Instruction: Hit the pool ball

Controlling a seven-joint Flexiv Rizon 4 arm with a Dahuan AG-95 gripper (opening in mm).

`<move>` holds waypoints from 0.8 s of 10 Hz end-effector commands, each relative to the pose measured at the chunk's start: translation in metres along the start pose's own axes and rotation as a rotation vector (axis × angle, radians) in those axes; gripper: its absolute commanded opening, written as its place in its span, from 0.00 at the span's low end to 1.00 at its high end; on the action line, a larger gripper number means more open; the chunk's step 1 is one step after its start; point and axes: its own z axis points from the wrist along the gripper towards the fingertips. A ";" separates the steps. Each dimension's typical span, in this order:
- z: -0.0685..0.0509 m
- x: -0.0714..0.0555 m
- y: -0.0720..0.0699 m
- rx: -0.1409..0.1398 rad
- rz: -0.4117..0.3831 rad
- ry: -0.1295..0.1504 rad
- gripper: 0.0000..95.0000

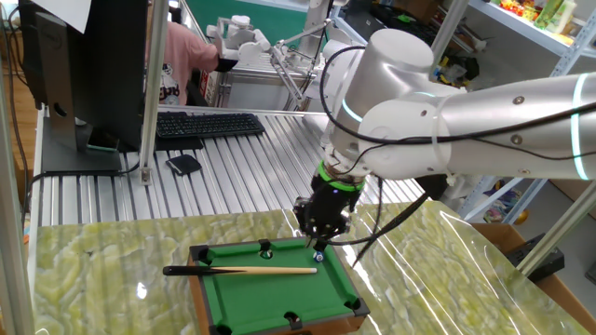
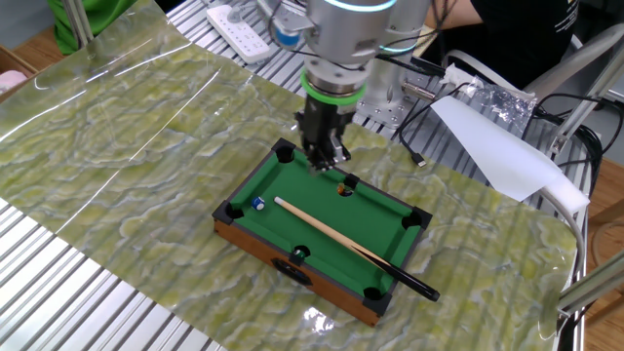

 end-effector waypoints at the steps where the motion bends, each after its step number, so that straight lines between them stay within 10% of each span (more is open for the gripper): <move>1: 0.007 0.034 0.020 -0.039 0.436 0.032 0.00; 8: 0.012 0.057 0.033 -0.077 0.617 0.103 0.00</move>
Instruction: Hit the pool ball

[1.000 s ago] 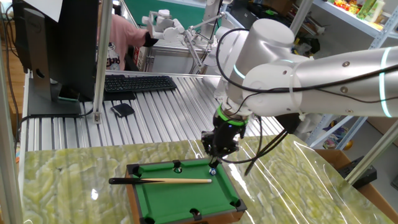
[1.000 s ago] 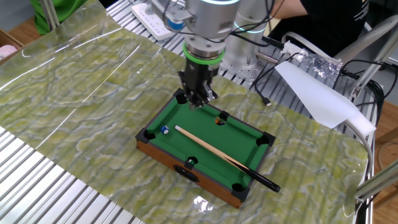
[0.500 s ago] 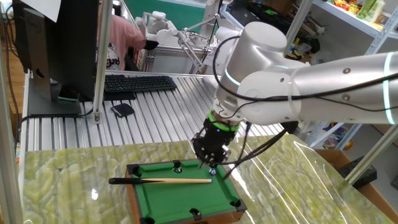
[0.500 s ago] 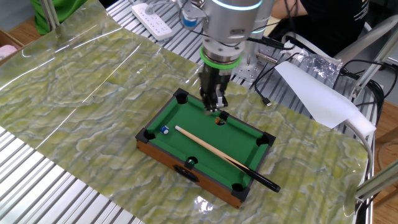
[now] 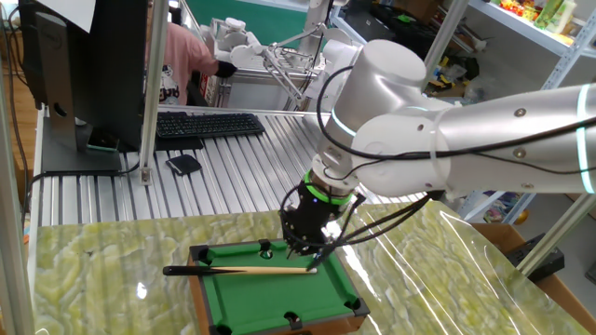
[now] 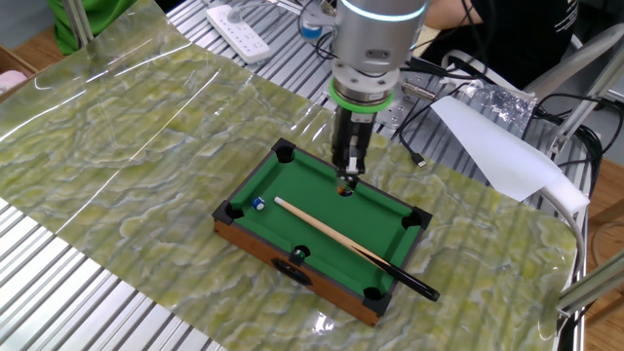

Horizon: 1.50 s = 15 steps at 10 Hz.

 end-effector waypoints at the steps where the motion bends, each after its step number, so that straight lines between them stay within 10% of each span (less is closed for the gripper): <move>1: 0.004 0.009 0.001 -0.016 0.082 0.027 0.00; 4: 0.013 0.008 0.010 -0.015 0.052 0.021 0.00; 13: 0.021 0.005 0.020 -0.027 0.313 0.056 0.00; 15: 0.021 0.005 0.020 -0.028 0.237 0.056 0.00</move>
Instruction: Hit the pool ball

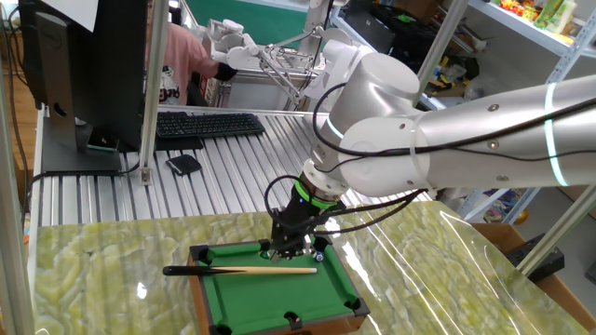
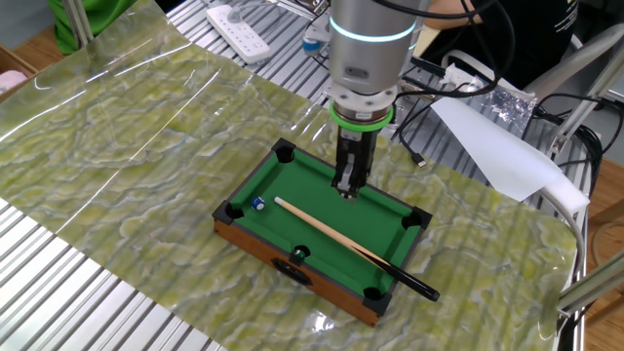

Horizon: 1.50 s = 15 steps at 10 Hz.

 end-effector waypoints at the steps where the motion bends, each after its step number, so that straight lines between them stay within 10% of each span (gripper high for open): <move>1: -0.001 0.000 -0.001 0.003 -0.077 0.001 0.00; 10: -0.004 0.000 -0.003 0.003 0.375 -0.001 0.00; 15: -0.004 0.000 -0.003 0.000 0.363 -0.012 0.00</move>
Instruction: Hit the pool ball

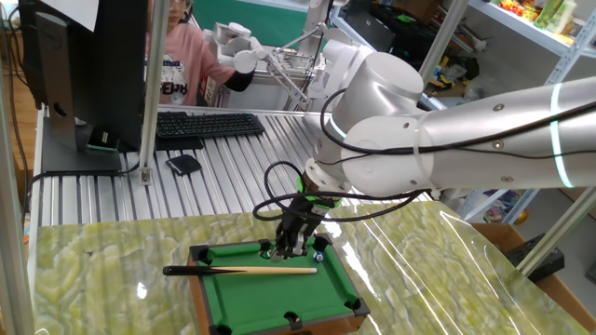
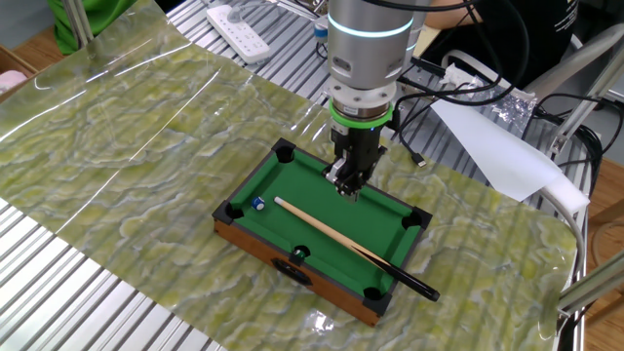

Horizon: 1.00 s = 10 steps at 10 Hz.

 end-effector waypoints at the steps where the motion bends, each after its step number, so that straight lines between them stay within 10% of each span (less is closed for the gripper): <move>1: 0.000 0.000 0.000 0.001 -0.019 0.004 0.00; 10: 0.000 0.000 0.000 0.009 0.103 0.028 0.00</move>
